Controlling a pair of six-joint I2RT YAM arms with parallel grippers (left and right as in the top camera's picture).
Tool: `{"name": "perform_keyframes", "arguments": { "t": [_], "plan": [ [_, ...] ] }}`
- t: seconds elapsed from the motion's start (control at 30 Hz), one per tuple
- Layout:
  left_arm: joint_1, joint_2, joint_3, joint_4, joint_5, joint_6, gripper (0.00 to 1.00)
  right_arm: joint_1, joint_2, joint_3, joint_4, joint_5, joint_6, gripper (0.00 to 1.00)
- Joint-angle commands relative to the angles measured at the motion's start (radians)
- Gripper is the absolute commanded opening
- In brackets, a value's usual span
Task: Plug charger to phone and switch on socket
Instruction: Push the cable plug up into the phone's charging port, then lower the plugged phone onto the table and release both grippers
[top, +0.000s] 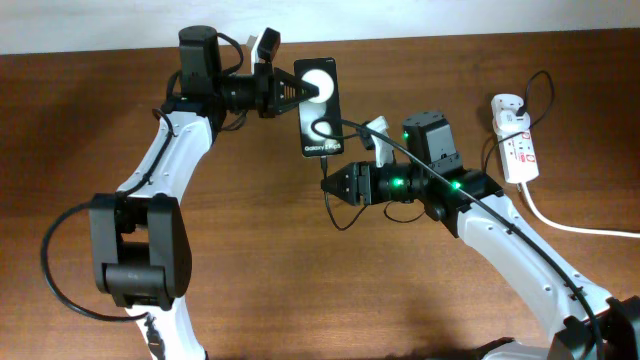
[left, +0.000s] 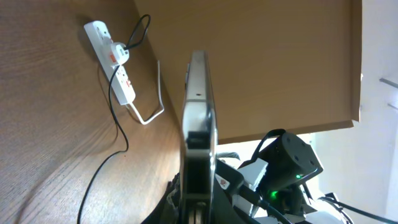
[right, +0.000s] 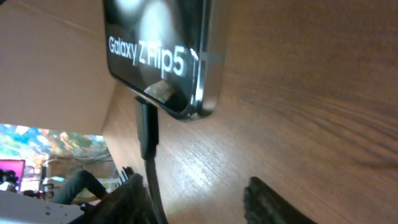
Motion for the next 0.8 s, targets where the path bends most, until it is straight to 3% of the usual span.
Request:
{"name": "perform_keyframes", "arguments": {
  "t": [0.0,0.03,0.07,0.13,0.2,0.23,0.33,0.43,0.77],
  "plan": [
    [0.005,-0.004,0.007,0.002,0.032,0.053,0.00,-0.005,-0.007,0.007,-0.013,0.010,-0.026,0.69],
    [0.005,-0.004,0.007,0.001,0.032,0.068,0.00,-0.006,-0.007,0.007,-0.021,0.014,-0.041,0.71],
    [0.005,-0.004,0.005,0.000,0.032,0.090,0.00,-0.006,-0.007,0.007,-0.029,0.017,-0.044,0.82],
    [0.005,-0.004,0.003,-0.017,0.018,0.133,0.00,-0.006,-0.007,0.007,-0.049,0.051,-0.043,0.91],
    [0.005,-0.004,0.003,-0.139,-0.070,0.219,0.00,-0.005,-0.007,0.007,-0.073,0.087,-0.040,0.95],
    [0.005,-0.004,0.003,-0.246,-0.158,0.277,0.00,-0.006,-0.007,0.007,-0.085,0.101,-0.039,0.99],
    [0.004,-0.004,0.003,-0.530,-0.509,0.418,0.00,-0.006,-0.007,0.007,-0.150,0.223,0.052,0.99],
    [-0.003,-0.002,0.003,-0.628,-0.711,0.478,0.00,-0.005,-0.007,0.007,-0.169,0.282,0.074,0.99],
    [-0.005,0.144,0.003,-0.635,-0.720,0.472,0.00,-0.005,-0.007,0.007,-0.209,0.303,0.073,0.99]
  ]
}}
